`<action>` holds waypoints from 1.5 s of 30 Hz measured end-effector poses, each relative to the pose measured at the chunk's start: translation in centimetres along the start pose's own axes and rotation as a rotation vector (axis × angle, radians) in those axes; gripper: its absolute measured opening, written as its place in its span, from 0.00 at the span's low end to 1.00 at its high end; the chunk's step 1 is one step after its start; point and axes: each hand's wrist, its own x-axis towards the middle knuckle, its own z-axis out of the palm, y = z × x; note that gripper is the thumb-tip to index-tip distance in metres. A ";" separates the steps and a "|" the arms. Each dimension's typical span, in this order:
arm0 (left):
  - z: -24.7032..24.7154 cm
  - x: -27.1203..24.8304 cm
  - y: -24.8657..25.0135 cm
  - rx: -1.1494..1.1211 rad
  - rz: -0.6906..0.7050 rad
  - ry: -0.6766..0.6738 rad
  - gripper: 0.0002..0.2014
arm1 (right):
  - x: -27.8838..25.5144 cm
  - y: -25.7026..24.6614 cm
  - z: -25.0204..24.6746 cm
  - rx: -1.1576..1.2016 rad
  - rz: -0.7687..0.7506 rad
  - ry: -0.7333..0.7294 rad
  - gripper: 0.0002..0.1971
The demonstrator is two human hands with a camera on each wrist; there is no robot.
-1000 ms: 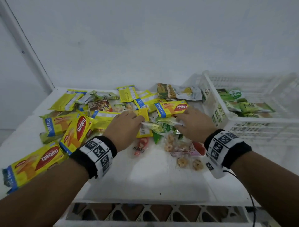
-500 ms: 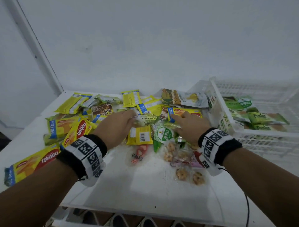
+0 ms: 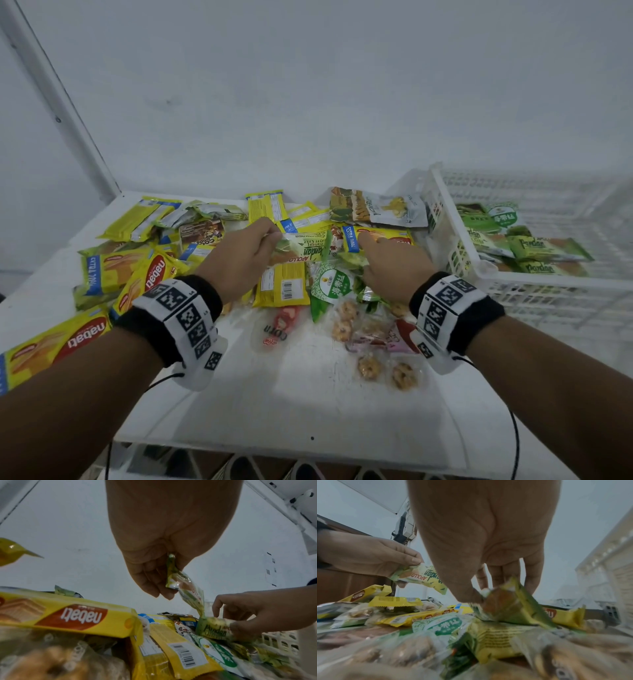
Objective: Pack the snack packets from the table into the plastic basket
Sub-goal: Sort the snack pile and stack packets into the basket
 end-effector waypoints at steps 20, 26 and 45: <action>-1.4 0.4 1.1 -0.601 -0.146 0.066 0.09 | -1.0 0.1 -1.9 0.316 0.000 0.089 0.18; -2.4 1.2 2.4 -0.558 -0.077 0.069 0.08 | -2.7 0.2 -6.6 0.409 0.043 0.245 0.18; 6.6 9.3 15.0 -0.469 0.056 0.164 0.07 | -5.5 17.0 -11.0 0.439 0.131 0.208 0.12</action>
